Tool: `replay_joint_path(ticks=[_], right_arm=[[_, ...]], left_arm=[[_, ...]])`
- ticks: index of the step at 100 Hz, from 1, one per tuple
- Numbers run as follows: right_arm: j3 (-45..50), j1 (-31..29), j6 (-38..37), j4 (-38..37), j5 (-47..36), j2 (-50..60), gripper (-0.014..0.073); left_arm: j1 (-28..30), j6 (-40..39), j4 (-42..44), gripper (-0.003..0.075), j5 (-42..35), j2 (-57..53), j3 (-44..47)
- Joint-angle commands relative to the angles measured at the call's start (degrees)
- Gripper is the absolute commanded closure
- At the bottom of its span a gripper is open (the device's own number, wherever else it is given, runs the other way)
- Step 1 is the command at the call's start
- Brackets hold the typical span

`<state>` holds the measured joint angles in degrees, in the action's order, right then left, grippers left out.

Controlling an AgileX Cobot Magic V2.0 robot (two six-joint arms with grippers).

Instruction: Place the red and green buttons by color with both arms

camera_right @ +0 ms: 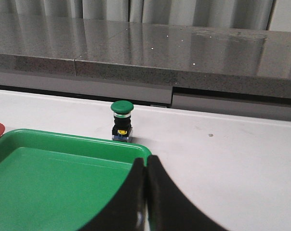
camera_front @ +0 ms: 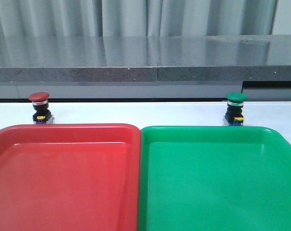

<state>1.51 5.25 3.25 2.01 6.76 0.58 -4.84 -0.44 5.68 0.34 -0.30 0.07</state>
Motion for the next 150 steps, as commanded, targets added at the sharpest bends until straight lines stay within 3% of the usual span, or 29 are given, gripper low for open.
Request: replay_joint_path(ticks=[1,59,73,87,128,150], right_arm=[[-0.78,-0.32,0.11,-0.28,-4.61,1.24,0.0661],[-0.78,-0.32,0.11,-0.28,-4.61,1.24,0.0661],[-0.78,-0.32,0.11,-0.28,-4.61,1.24,0.0661],[-0.78,-0.32,0.11,-0.28,-4.61,1.24,0.0661],[-0.78,-0.32,0.11,-0.28,-4.61,1.24,0.0661],[-0.78,-0.32,0.11,-0.28,-4.61,1.24,0.0661]], left_arm=[[-0.27,-0.68,-0.06,0.074,-4.17,-1.75,2.4],[-0.27,-0.68,-0.06,0.074,-4.17,-1.75,2.15],[-0.27,-0.68,-3.42,0.074,-2.87,-1.41,-0.21],[-0.27,-0.68,-8.21,0.0739,5.72,1.97,-6.85],[-0.27,-0.68,-9.74,0.074,23.29,26.25,-31.37],[-0.27,-0.68,-10.19,0.0739,32.71,38.35,-40.26]])
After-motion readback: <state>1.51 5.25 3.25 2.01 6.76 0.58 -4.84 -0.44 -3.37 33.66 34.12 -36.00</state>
